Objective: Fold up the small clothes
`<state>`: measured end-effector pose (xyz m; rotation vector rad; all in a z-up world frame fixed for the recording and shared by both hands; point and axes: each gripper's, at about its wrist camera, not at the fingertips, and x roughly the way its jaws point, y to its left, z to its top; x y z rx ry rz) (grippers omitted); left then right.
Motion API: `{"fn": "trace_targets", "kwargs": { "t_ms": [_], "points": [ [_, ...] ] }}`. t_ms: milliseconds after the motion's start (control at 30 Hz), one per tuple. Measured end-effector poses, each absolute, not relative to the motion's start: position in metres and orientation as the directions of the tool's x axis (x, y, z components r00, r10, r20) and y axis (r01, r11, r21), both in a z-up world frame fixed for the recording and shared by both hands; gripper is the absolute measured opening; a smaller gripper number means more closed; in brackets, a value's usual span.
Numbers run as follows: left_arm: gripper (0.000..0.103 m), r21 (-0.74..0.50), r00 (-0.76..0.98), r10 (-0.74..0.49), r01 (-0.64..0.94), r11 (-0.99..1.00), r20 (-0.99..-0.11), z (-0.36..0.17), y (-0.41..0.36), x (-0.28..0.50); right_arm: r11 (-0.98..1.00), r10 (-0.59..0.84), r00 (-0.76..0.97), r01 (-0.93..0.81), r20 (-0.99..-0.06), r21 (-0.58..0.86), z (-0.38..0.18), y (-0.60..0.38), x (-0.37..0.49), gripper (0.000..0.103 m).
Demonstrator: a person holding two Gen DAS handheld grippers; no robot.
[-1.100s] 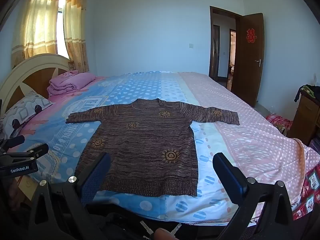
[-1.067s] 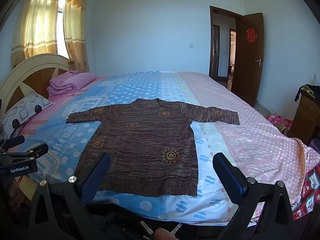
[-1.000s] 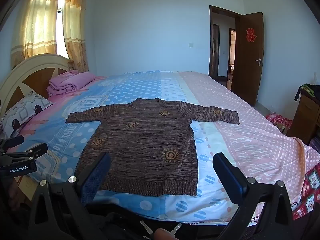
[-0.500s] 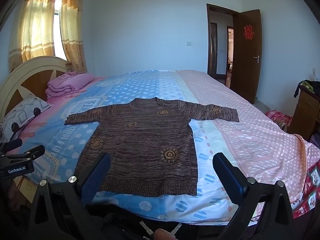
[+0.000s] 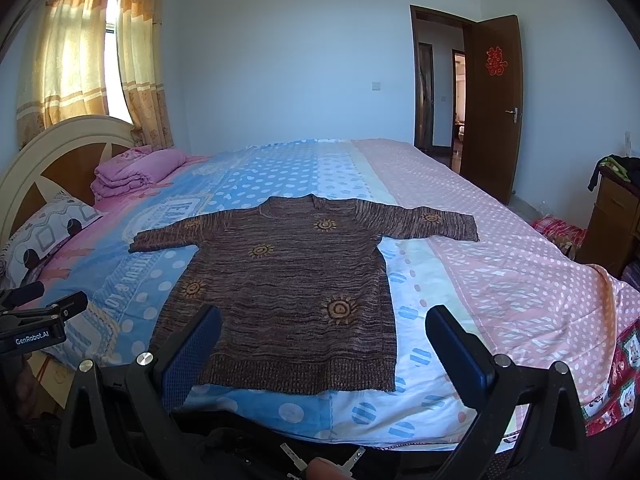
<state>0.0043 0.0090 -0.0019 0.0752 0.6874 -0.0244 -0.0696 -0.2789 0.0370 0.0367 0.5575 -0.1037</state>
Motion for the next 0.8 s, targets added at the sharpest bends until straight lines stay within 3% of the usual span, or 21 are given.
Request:
{"fn": "trace_targets", "kwargs": {
  "t_ms": [800],
  "points": [
    [0.103, 0.061, 0.771, 0.001, 0.049, 0.997, -0.637, -0.0017, 0.0094, 0.0045, 0.994, -0.090, 0.846, 0.110, -0.525, 0.008, 0.0367, -0.2818, -0.0688, 0.102]
  ]
}}
